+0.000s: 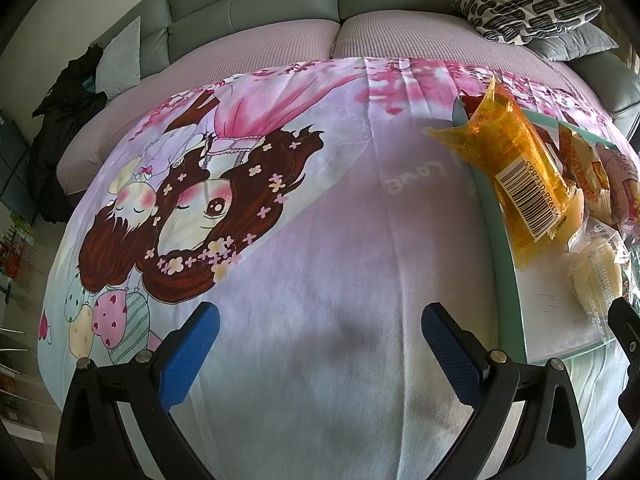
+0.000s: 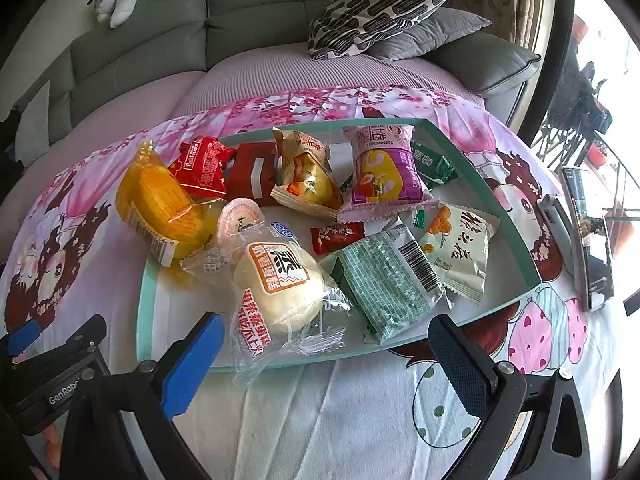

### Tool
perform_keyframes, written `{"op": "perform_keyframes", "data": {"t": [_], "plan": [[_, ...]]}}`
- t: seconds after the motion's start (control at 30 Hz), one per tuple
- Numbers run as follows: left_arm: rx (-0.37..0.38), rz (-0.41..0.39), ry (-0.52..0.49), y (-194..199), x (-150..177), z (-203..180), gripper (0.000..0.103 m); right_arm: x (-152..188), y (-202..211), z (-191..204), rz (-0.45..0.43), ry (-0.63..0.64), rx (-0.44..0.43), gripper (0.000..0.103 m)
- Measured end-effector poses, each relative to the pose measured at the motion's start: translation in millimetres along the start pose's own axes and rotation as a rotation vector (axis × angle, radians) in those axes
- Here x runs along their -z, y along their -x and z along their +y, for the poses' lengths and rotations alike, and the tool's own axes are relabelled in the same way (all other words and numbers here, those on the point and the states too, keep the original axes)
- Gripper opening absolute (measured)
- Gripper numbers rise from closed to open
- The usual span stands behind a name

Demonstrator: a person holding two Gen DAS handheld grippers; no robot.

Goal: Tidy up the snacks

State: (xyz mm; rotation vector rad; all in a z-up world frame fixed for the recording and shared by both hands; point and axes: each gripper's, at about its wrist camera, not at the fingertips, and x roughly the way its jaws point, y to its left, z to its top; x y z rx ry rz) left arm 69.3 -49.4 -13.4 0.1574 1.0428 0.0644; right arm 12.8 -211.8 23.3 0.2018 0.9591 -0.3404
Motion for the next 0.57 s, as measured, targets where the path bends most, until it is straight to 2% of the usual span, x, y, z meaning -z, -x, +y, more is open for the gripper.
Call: {"op": "perform_keyframes", "data": {"t": [0.43,0.57], "plan": [[0.004,-0.004,0.01,-0.7,1.9,2.7,0.101,-1.5,-0.5,0.5,0.001,0.001,0.001,0.103],[-0.001,-0.021,-0.014,1.7,1.7,-3.4,0.101,0.4,-1.2,0.0,0.005,0.002,0.001,0.103]]}}
